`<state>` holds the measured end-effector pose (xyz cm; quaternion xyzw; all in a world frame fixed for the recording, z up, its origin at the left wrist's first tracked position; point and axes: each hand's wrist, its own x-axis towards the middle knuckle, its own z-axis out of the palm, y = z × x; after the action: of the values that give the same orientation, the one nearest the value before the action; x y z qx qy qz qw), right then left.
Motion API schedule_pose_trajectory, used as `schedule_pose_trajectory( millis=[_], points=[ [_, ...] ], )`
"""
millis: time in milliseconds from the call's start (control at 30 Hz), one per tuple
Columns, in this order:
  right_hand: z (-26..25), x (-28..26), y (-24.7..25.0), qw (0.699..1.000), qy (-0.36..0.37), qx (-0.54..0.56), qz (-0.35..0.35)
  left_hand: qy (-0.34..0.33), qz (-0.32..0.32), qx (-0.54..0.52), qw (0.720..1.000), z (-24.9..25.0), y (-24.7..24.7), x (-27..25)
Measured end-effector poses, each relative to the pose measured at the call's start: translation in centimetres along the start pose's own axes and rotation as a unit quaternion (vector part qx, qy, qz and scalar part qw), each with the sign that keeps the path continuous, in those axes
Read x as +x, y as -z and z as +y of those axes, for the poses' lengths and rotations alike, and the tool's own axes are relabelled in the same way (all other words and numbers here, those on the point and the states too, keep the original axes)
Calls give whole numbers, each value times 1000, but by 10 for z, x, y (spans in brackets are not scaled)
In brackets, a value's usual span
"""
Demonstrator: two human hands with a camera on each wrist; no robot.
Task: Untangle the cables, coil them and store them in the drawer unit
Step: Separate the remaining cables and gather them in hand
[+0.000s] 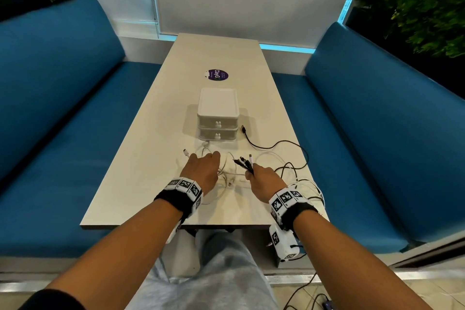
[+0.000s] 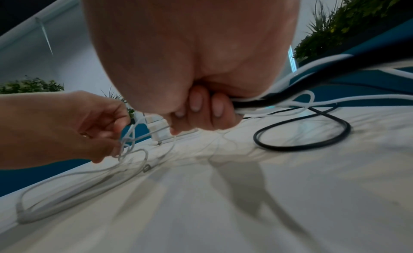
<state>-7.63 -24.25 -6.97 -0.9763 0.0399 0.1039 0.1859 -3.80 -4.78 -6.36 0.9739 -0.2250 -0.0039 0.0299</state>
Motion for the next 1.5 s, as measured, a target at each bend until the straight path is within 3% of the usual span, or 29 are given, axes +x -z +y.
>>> schedule_pose_trajectory(
  millis=[267, 433, 600, 900, 1100, 1167, 1300, 1500],
  points=[
    [0, 6, 2, 999, -3, 41, 30, 10, 50, -131, 990, -8, 3, 6],
    [-10, 0, 9, 989, 12, 125, 79, 21, -6, -162, 987, -3, -2, 10],
    [-20, -3, 15, 980, 44, 185, 66, 41, 16, -206, 977, 8, 3, 11],
    [-18, 0, 7, 987, 55, 138, 54, 33, 14, -417, 908, 8, 4, 10],
    [-13, 1, 6, 988, 61, 119, 76, 52, -10, -485, 873, 6, 13, 10],
    [-11, 1, 6, 988, 59, 116, 82, 45, -15, -476, 878, 4, 13, 10],
    [-4, 0, 7, 986, 44, 126, 99, 45, -33, -402, 914, -6, 13, 8],
    [-9, 1, 4, 983, 48, 152, 95, 47, -7, -402, 914, 3, 20, 6]
  ],
)
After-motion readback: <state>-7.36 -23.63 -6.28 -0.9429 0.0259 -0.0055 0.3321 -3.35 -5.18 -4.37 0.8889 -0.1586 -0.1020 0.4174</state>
